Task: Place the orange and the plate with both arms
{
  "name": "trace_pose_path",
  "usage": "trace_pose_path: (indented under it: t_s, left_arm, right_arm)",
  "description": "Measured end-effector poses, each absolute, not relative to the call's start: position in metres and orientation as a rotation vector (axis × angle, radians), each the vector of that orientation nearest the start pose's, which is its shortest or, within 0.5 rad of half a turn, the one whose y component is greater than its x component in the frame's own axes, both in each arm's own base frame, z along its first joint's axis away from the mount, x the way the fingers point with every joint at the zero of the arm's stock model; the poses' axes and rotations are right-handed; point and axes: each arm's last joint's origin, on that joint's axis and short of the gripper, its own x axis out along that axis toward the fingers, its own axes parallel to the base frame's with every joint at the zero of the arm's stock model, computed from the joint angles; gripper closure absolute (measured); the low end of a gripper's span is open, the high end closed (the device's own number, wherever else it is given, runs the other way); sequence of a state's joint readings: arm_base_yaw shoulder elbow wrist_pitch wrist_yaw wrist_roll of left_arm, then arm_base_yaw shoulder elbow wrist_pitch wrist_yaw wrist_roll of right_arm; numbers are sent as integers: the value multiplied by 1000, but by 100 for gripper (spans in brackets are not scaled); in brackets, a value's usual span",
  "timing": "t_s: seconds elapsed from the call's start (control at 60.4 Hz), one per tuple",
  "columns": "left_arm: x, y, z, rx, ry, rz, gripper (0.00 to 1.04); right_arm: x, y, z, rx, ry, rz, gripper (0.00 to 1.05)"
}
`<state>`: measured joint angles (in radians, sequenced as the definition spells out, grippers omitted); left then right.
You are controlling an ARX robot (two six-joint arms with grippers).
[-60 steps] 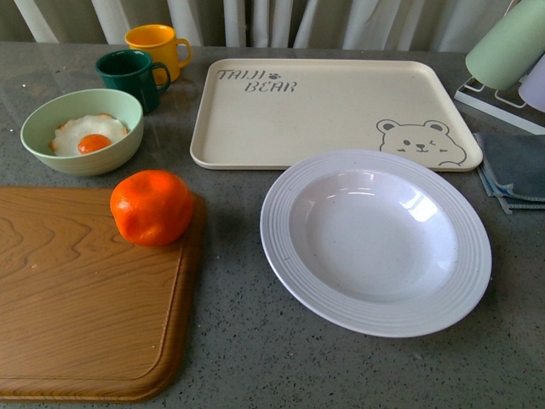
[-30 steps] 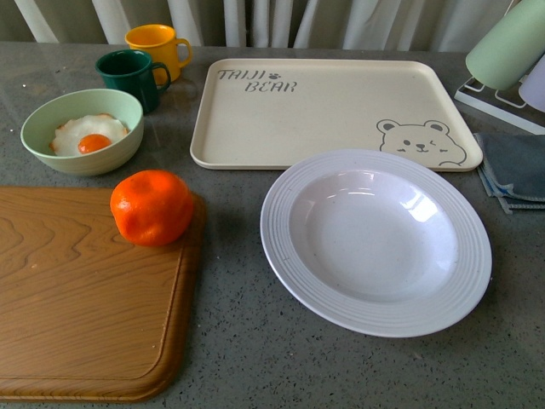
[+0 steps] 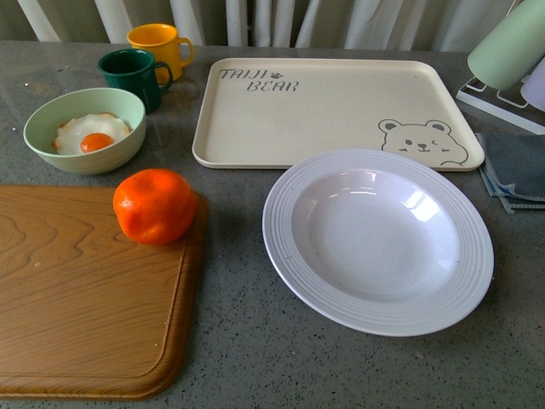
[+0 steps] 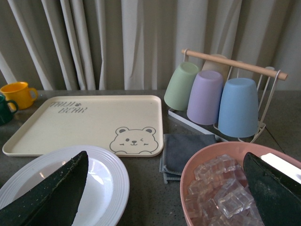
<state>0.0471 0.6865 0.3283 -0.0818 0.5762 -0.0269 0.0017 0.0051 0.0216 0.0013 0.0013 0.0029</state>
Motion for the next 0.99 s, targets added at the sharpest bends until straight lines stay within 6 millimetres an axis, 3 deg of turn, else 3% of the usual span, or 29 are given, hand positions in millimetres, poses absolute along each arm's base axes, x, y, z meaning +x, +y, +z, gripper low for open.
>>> trace_pose_path:
  t_s: [0.133,0.215,0.331,0.696,0.994]
  left_arm:
    - [198,-16,206,-178,406,-535,9]
    - [239,-33,194,-234,445,-565,9]
    - [264,-49,180,-271,502,-573,9]
    - [283,-66,139,-252,649,-570,9]
    - [301,-69,123,-180,681,-510,9]
  right_arm:
    - [97,0,171,3,-18,0,9]
    - [97,0,171,3,-18,2,9]
    - [97,0,171,3,-18,2,9]
    - [97,0,171,3,-18,2,9]
    - [97,0,171,3,-18,2,9]
